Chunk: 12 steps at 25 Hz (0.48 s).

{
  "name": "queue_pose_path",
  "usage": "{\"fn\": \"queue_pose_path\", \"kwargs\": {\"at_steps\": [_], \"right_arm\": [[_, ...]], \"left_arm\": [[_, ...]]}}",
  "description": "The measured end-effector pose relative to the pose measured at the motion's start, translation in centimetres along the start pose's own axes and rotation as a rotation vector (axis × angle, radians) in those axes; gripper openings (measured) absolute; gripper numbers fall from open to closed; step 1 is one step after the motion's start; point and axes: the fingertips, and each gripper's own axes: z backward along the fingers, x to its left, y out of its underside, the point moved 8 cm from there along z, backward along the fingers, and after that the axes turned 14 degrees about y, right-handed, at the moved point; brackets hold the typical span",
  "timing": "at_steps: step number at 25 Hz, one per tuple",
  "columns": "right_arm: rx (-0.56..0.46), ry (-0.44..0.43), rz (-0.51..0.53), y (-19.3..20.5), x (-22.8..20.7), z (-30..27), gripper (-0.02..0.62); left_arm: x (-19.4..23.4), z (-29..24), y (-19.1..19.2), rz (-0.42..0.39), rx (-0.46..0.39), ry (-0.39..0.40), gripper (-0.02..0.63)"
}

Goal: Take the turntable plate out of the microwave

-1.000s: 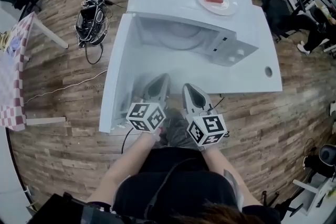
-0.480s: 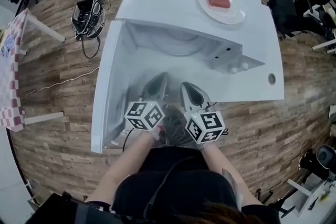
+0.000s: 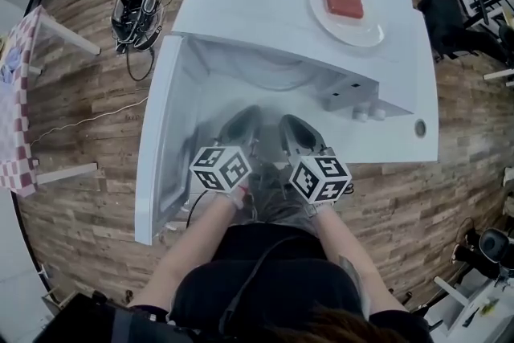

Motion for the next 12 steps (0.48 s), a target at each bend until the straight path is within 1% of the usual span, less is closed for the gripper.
{"fn": "queue_pose_path", "kwargs": {"at_steps": [2, 5, 8, 12], "right_arm": [[0.018, -0.002, -0.056, -0.1, -0.5, -0.8, 0.021], [0.042, -0.008, -0.169, -0.1, -1.2, -2.1, 0.029], [0.058, -0.026, -0.280, -0.2, -1.6, -3.3, 0.091], [0.057, -0.031, -0.457, -0.7, -2.5, -4.5, 0.104]], "left_arm": [[0.4, -0.3, 0.1, 0.002, 0.019, -0.012, 0.014], [0.8, -0.7, -0.1, -0.015, 0.043, -0.026, 0.014], [1.1, -0.9, -0.4, -0.045, 0.058, -0.033, 0.015], [1.6, -1.0, -0.7, -0.047, 0.056, -0.042, 0.022]]}}
